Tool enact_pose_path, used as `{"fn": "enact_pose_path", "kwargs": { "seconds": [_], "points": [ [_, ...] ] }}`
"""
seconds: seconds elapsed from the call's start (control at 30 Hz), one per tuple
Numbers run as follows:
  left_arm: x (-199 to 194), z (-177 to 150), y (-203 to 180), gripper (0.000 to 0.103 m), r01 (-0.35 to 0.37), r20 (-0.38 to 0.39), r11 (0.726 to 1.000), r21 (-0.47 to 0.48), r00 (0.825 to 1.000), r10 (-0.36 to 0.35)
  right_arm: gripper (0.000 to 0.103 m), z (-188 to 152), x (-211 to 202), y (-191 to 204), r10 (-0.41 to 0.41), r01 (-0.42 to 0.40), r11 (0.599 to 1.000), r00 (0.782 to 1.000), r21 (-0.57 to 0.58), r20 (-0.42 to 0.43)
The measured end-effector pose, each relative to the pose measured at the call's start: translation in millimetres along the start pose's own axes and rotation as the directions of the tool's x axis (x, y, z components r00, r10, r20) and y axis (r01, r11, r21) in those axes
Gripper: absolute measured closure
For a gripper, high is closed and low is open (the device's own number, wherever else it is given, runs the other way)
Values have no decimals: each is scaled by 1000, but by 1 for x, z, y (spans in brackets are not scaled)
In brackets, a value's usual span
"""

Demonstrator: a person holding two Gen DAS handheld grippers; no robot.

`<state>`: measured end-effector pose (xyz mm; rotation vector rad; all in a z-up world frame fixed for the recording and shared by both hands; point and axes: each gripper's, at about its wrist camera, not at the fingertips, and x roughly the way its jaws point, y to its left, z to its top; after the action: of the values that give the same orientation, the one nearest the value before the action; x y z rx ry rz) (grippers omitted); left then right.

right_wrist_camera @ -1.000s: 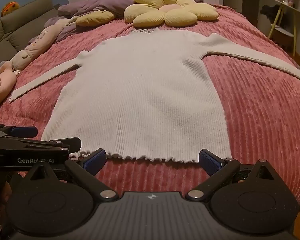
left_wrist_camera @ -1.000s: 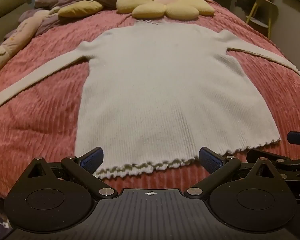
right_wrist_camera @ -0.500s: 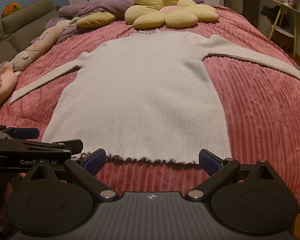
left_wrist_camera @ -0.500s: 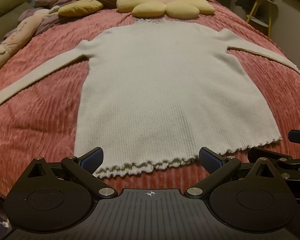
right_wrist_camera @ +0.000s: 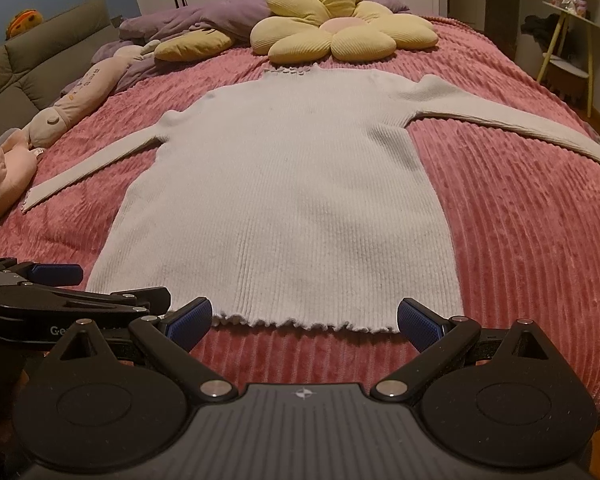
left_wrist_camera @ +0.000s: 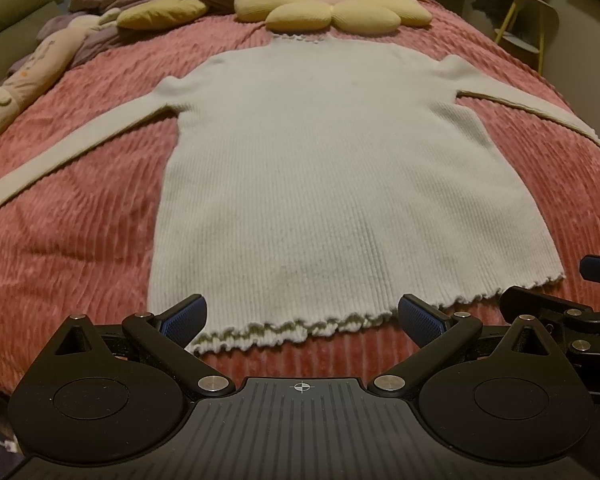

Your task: Fold small clothes

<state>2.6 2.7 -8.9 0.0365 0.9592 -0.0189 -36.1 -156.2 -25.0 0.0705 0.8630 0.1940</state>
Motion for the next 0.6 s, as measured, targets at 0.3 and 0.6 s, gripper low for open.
{"fn": "enact_pose_path", "kwargs": {
  "seconds": [0.3,0.6],
  "points": [
    [0,0,0,0,0,-3,1000,0,1000,0,4,-1,0,-1,6,-6,1000,1000,6,9],
    [1,1,-1,0,0,-8,1000,-1,1000,0,4,-2,-3,-1,3,-3,1000,999,2,34]
  ]
}}
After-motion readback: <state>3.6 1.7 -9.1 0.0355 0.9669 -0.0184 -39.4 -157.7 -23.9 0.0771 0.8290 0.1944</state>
